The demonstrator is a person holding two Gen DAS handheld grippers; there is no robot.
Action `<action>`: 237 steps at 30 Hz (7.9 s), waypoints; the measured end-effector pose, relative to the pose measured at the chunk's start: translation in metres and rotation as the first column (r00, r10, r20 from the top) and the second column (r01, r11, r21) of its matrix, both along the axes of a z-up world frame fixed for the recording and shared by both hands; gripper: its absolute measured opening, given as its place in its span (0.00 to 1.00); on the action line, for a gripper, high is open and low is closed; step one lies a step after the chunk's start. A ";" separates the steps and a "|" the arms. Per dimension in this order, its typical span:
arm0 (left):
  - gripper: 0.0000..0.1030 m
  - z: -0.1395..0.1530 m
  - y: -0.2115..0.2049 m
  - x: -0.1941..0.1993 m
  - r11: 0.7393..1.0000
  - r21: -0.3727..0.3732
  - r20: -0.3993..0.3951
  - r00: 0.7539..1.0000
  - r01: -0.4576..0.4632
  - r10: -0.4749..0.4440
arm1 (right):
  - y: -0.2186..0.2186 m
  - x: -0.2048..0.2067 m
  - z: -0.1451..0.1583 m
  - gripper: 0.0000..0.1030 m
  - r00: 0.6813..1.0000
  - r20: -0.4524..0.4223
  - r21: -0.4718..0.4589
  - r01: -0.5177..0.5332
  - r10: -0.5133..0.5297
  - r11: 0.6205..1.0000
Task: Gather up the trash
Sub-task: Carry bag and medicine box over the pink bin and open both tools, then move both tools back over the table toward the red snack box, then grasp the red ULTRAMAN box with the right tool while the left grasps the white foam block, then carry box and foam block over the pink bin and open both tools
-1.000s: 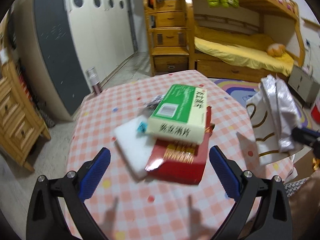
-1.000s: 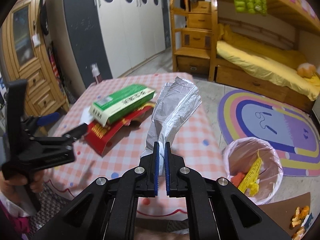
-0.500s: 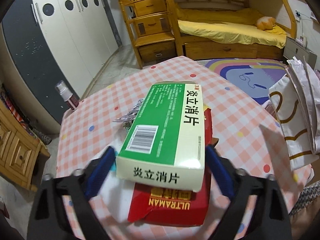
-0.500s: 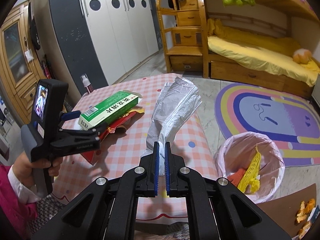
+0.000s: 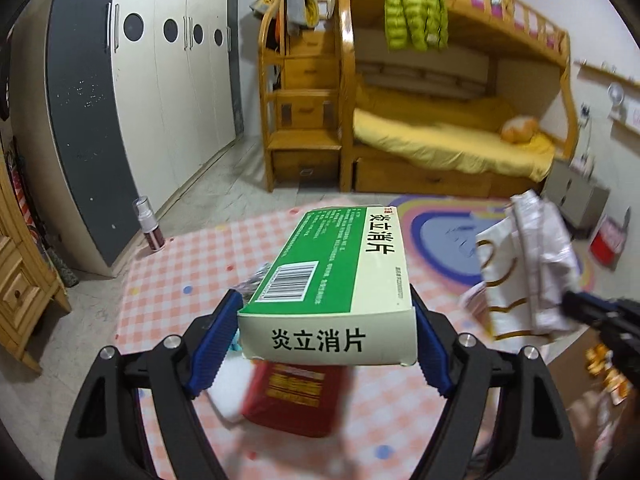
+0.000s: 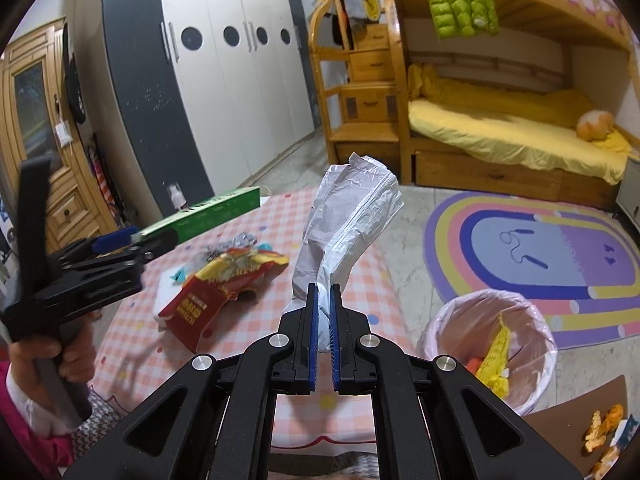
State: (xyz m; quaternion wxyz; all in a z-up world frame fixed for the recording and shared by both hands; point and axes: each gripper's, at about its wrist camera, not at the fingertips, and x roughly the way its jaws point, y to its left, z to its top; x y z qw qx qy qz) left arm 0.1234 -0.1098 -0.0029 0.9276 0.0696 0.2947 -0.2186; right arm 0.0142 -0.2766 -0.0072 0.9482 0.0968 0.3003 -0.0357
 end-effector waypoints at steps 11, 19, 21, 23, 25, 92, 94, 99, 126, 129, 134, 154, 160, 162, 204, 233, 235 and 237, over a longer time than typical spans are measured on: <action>0.75 0.005 -0.061 -0.059 0.989 -0.005 0.027 0.989 0.144 -0.144 | -0.040 -0.044 0.008 0.05 0.993 0.030 -0.041 0.115 -0.114 0.992; 0.75 -0.020 -0.132 -0.066 0.955 0.033 -0.043 0.955 0.294 -0.293 | -0.093 -0.076 -0.008 0.05 0.969 -0.004 -0.062 0.247 -0.247 0.967; 0.75 -0.026 -0.150 -0.065 0.945 0.048 -0.061 0.945 0.325 -0.322 | -0.103 -0.079 -0.014 0.05 0.961 -0.016 -0.061 0.274 -0.276 0.960; 0.75 -0.031 -0.163 -0.064 0.936 0.054 -0.070 0.936 0.348 -0.344 | -0.115 -0.082 -0.023 0.05 0.951 -0.034 -0.069 0.304 -0.307 0.950; 0.75 -0.036 -0.179 -0.063 0.925 0.061 -0.079 0.926 0.374 -0.369 | -0.123 -0.082 -0.031 0.05 0.944 -0.053 -0.072 0.322 -0.326 0.944; 0.87 -0.062 0.102 -0.024 0.952 0.122 -0.027 0.958 -0.281 0.286 | 0.090 0.054 -0.058 0.46 0.955 -0.190 0.007 -0.230 0.228 0.973; 0.87 -0.070 0.107 -0.019 0.946 0.134 -0.033 0.953 -0.295 0.301 | 0.100 0.061 -0.066 0.46 0.946 -0.209 0.009 -0.251 0.247 0.968; 0.85 -0.087 0.114 0.005 0.948 0.121 -0.095 0.948 -0.293 0.305 | 0.112 0.069 -0.069 0.46 0.939 -0.224 -0.022 -0.273 0.261 0.962; 0.73 -0.095 0.052 0.025 0.996 0.093 -0.205 0.979 0.013 0.007 | 0.064 0.057 -0.053 0.46 0.966 -0.180 0.021 -0.183 0.184 0.983; 0.71 -0.101 0.043 0.030 0.993 0.105 -0.211 0.977 0.058 -0.035 | 0.059 0.054 -0.048 0.46 0.971 -0.167 0.024 -0.171 0.173 0.985; 0.62 -0.096 0.035 0.022 0.990 0.021 -0.240 0.962 0.140 -0.131 | 0.047 0.046 -0.042 0.46 0.979 -0.150 0.015 -0.137 0.137 0.990; 0.93 -0.085 0.086 -0.010 0.977 0.095 -0.125 0.972 -0.189 0.200 | 0.084 0.075 -0.071 0.83 0.955 -0.230 -0.007 -0.192 0.185 0.981; 0.93 -0.088 0.105 -0.004 0.969 0.063 -0.152 0.957 -0.239 0.246 | 0.106 0.105 -0.082 0.84 0.952 -0.263 -0.024 -0.168 0.156 0.985; 0.93 -0.089 0.107 -0.004 0.971 0.061 -0.157 0.958 -0.233 0.240 | 0.107 0.114 -0.086 0.84 0.954 -0.273 -0.046 -0.140 0.122 0.989; 0.22 -0.068 0.085 -0.047 0.993 0.076 -0.167 0.980 -0.094 0.106 | 0.084 0.052 -0.037 0.01 0.947 -0.167 -0.029 -0.283 0.275 0.959; 0.22 -0.042 -0.112 -0.055 0.951 0.070 -0.063 0.953 0.300 -0.296 | -0.070 -0.028 -0.012 0.00 0.995 -0.032 -0.082 0.087 -0.090 0.993; 0.22 -0.049 -0.135 -0.053 0.938 0.074 -0.076 0.939 0.340 -0.334 | -0.090 -0.034 -0.019 0.00 0.989 -0.048 -0.074 0.138 -0.141 0.988; 0.22 -0.054 -0.157 -0.051 0.924 0.074 -0.093 0.925 0.375 -0.368 | -0.107 -0.039 -0.027 0.01 0.981 -0.066 -0.074 0.176 -0.181 0.982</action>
